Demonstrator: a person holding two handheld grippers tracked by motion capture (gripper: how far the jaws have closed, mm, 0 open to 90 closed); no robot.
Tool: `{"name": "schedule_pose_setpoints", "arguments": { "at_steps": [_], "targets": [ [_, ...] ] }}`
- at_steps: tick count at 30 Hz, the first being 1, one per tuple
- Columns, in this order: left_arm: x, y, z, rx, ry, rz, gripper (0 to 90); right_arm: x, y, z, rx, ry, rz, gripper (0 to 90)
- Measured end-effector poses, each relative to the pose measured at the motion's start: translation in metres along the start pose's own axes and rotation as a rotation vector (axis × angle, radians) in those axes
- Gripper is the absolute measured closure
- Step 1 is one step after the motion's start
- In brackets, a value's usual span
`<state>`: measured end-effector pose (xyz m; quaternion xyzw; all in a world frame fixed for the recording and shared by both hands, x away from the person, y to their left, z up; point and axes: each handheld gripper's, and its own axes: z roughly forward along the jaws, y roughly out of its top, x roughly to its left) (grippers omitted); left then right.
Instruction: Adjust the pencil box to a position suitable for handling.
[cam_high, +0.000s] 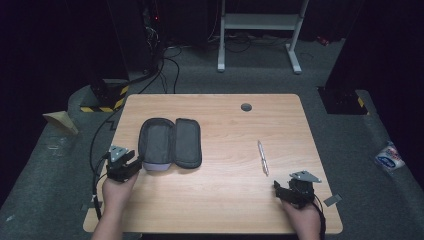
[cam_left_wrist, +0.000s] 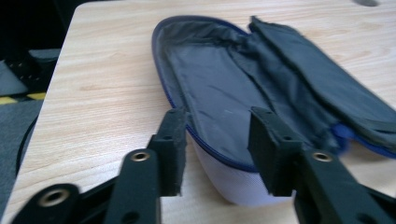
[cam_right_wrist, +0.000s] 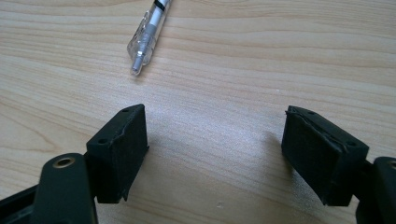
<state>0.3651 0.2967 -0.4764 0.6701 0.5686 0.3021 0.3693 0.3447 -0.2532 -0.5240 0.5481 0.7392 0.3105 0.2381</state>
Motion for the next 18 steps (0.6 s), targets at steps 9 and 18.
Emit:
{"name": "schedule_pose_setpoints", "arguments": {
  "at_steps": [9,18],
  "targets": [
    [-0.004,-0.019,0.01,-0.004,-0.045,-0.015,73.5,0.0,0.0,0.0,-0.002,0.0,-0.007,22.3],
    [-0.02,-0.024,0.003,-0.001,-0.107,0.075,76.1,0.0,0.0,0.0,-0.002,0.0,-0.007,22.3]
  ]
}}
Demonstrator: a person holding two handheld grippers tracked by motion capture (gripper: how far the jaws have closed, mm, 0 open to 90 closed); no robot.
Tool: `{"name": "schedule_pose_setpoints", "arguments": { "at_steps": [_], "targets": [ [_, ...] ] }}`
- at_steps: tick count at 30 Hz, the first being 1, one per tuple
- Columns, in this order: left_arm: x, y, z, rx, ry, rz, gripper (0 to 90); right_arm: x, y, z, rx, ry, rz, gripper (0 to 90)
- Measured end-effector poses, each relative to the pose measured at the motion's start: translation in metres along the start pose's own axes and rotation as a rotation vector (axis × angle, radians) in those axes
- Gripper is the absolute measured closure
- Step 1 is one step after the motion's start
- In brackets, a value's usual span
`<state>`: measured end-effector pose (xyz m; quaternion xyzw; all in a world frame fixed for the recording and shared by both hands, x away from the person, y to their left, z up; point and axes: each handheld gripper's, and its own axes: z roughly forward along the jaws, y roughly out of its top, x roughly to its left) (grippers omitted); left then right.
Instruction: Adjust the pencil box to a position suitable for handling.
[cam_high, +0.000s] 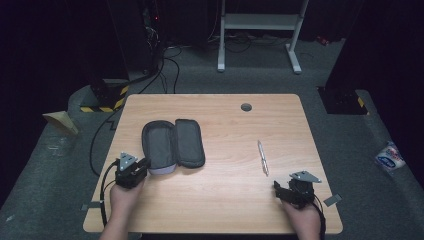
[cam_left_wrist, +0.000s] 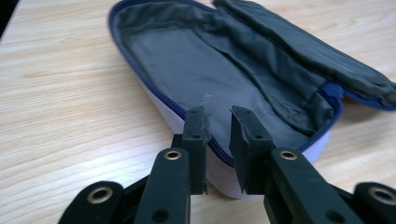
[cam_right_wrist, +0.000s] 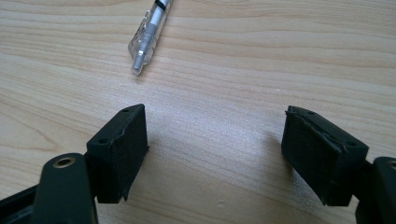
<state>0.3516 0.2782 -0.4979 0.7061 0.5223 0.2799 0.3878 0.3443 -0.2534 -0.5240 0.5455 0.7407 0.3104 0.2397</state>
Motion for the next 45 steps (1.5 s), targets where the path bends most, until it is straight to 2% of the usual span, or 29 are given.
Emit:
{"name": "schedule_pose_setpoints", "arguments": {
  "at_steps": [5,6,8,10,15,19,27,31,32,33,35,38,39,40,43,45],
  "targets": [
    [-0.024,0.003,0.001,0.011,-0.021,0.089,77.4,0.0,0.0,0.0,0.001,0.0,0.001,22.3],
    [-0.031,0.004,0.001,0.014,-0.037,0.112,79.0,0.0,0.0,0.0,0.0,0.0,-0.001,22.3],
    [-0.038,0.005,0.002,0.017,-0.051,0.131,79.1,0.0,0.0,0.0,0.0,0.001,-0.001,22.3],
    [-0.04,0.006,0.003,0.019,-0.057,0.138,79.7,0.0,0.0,0.0,0.0,0.001,0.0,22.2],
    [-0.052,0.008,0.002,0.006,-0.104,0.165,83.6,0.0,0.0,0.0,0.0,0.001,-0.001,22.2],
    [-0.056,0.008,0.004,0.01,-0.134,0.167,86.3,0.0,0.0,0.0,0.0,0.001,-0.001,22.3],
    [-0.076,0.01,0.006,0.02,-0.195,0.223,86.0,0.0,0.0,0.0,0.0,0.0,-0.001,22.3],
    [-0.075,0.012,0.003,0.005,-0.196,0.22,84.5,0.0,0.0,0.0,0.001,0.0,0.001,22.3],
    [-0.071,0.013,0.0,-0.016,-0.181,0.201,84.1,0.0,0.0,0.0,0.002,0.0,0.001,22.3],
    [-0.071,0.013,0.0,-0.016,-0.181,0.201,83.8,0.0,0.0,0.0,0.002,0.0,0.001,22.3],
    [-0.065,0.014,-0.002,-0.032,-0.165,0.176,84.0,0.0,0.0,0.0,0.0,0.0,-0.001,22.5],
    [-0.061,0.013,-0.002,-0.019,-0.16,0.166,84.5,0.0,0.0,0.0,0.001,0.001,0.0,22.9],
    [-0.061,0.012,-0.001,-0.011,-0.166,0.169,84.5,0.0,0.0,0.0,0.0,0.001,0.001,22.9],
    [-0.065,0.011,0.002,0.001,-0.171,0.193,84.5,0.0,0.0,0.0,0.0,0.001,0.001,22.9],
    [-0.072,0.01,0.004,0.015,-0.18,0.231,84.7,0.0,0.0,0.0,0.001,0.001,0.001,22.9],
    [-0.074,0.01,0.005,0.019,-0.185,0.237,84.9,0.0,0.0,0.0,0.0,0.001,0.001,22.9]
  ]
}}
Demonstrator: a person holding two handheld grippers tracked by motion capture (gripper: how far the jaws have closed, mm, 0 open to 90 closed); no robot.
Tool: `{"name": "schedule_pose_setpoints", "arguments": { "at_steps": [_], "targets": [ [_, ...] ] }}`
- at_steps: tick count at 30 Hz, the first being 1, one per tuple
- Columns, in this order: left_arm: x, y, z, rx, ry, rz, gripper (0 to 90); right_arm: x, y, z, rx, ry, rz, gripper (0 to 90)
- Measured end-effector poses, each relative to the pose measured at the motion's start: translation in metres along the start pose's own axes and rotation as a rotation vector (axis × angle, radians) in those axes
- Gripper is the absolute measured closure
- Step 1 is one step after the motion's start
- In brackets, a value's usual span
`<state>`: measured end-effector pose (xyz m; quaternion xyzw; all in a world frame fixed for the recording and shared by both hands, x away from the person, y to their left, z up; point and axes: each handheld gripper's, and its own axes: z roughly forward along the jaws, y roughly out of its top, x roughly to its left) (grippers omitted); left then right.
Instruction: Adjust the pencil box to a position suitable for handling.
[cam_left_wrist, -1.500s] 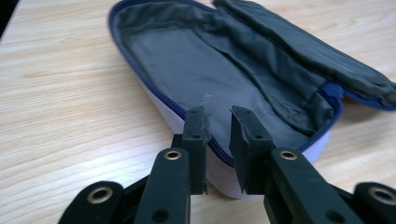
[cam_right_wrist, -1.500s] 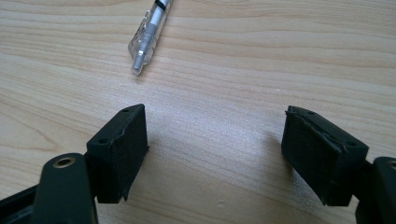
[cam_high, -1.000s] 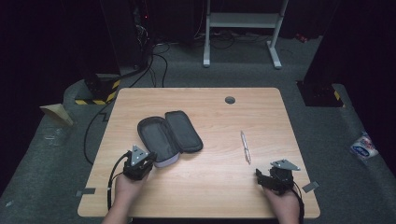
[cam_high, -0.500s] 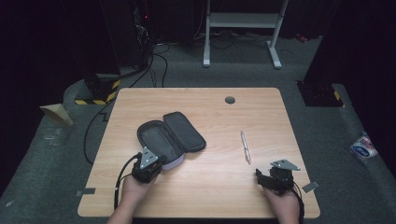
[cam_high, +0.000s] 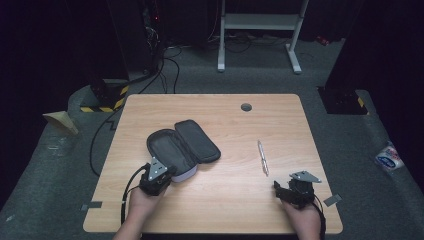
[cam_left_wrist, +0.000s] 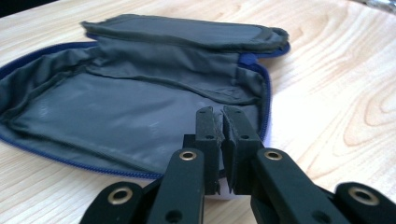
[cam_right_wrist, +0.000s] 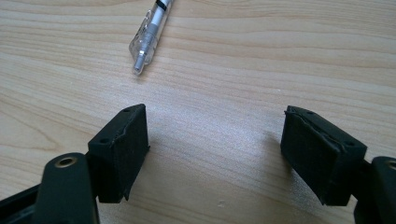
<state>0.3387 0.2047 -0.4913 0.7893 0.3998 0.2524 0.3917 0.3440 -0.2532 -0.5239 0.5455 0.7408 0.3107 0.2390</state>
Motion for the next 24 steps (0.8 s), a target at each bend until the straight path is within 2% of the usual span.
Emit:
{"name": "schedule_pose_setpoints", "arguments": {
  "at_steps": [8,11,12,14,19,21,23,24],
  "targets": [
    [-0.015,0.004,0.006,0.011,-0.048,0.034,85.2,0.0,0.0,0.0,0.0,0.0,0.0,23.0],
    [-0.025,0.007,0.009,0.009,-0.077,0.044,85.2,0.0,0.0,0.0,0.0,0.0,0.0,23.0],
    [-0.033,0.01,0.011,0.009,-0.098,0.06,85.1,0.0,0.0,0.0,0.0,0.0,0.0,23.0],
    [-0.038,0.012,0.012,0.004,-0.109,0.061,85.1,0.0,0.0,0.0,0.0,0.0,0.0,23.1],
    [-0.066,0.021,0.016,-0.006,-0.158,0.116,83.1,0.0,0.0,0.0,0.0,0.0,-0.001,23.0],
    [-0.068,0.023,0.016,-0.017,-0.158,0.116,81.9,0.0,0.0,0.0,0.0,0.0,0.0,23.1],
    [-0.064,0.026,0.011,-0.046,-0.153,0.09,77.9,0.0,0.0,0.0,-0.001,0.001,-0.001,23.2],
    [-0.064,0.026,0.011,-0.046,-0.153,0.09,76.6,0.0,0.0,0.0,-0.001,0.001,-0.001,23.2]
  ]
}}
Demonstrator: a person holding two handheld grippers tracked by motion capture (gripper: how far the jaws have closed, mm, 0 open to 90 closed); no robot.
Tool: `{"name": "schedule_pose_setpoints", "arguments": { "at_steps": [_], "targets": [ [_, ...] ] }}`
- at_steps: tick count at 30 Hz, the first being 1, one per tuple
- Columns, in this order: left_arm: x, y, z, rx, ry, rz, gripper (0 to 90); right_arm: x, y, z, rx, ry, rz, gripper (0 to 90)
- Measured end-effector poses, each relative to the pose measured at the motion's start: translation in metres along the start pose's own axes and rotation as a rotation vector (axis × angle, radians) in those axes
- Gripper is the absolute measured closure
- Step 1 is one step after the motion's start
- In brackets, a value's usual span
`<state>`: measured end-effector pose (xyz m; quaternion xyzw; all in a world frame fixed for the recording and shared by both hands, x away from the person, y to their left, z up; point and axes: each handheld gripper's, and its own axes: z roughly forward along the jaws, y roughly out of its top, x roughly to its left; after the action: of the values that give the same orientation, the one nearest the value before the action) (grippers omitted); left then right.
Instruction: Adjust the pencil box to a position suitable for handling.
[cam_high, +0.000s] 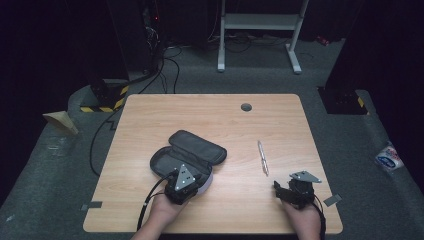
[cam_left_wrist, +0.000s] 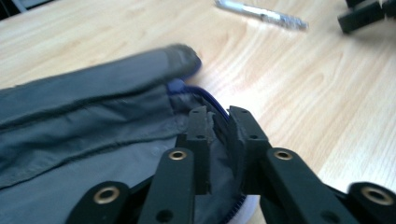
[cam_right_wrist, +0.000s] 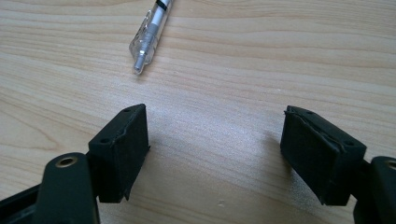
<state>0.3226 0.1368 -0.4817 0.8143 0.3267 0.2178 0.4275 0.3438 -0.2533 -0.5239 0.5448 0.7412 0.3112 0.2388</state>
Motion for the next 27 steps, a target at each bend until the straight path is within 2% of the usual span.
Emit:
{"name": "schedule_pose_setpoints", "arguments": {
  "at_steps": [1,2,3,6,11,14,17,19,24,26,27],
  "targets": [
    [0.004,0.0,-0.003,-0.013,0.012,-0.017,75.6,0.0,0.0,0.0,0.0,0.001,-0.002,23.3],
    [0.015,-0.001,-0.01,-0.026,0.045,-0.041,74.6,0.0,0.0,0.0,0.0,0.001,0.0,23.3],
    [0.015,-0.001,-0.01,-0.026,0.045,-0.041,74.2,0.0,0.0,0.0,0.0,0.001,0.0,23.3],
    [0.037,-0.008,-0.022,-0.036,0.117,-0.088,72.7,0.0,0.0,0.0,0.0,0.001,0.0,23.3],
    [0.078,-0.028,-0.041,-0.044,0.265,-0.176,69.1,0.0,0.0,0.0,0.0,0.001,-0.002,23.4],
    [0.097,-0.04,-0.05,-0.044,0.311,-0.24,67.5,0.0,0.0,0.0,0.0,0.001,-0.002,23.3],
    [0.109,-0.049,-0.054,-0.034,0.323,-0.291,66.9,0.0,0.0,0.0,0.0,0.001,-0.003,23.3],
    [0.111,-0.052,-0.053,-0.035,0.32,-0.315,66.5,0.0,0.0,0.0,0.0,0.001,-0.003,23.3],
    [0.112,-0.055,-0.047,-0.011,0.262,-0.333,71.0,0.0,0.0,0.0,0.0,0.001,0.0,23.4],
    [0.111,-0.055,-0.045,-0.006,0.228,-0.333,74.2,0.0,0.0,-0.001,-0.003,0.006,-0.002,26.9],
    [0.108,-0.054,-0.043,-0.001,0.198,-0.333,76.0,-0.001,-0.001,-0.002,-0.008,0.022,-0.005,29.3]
  ]
}}
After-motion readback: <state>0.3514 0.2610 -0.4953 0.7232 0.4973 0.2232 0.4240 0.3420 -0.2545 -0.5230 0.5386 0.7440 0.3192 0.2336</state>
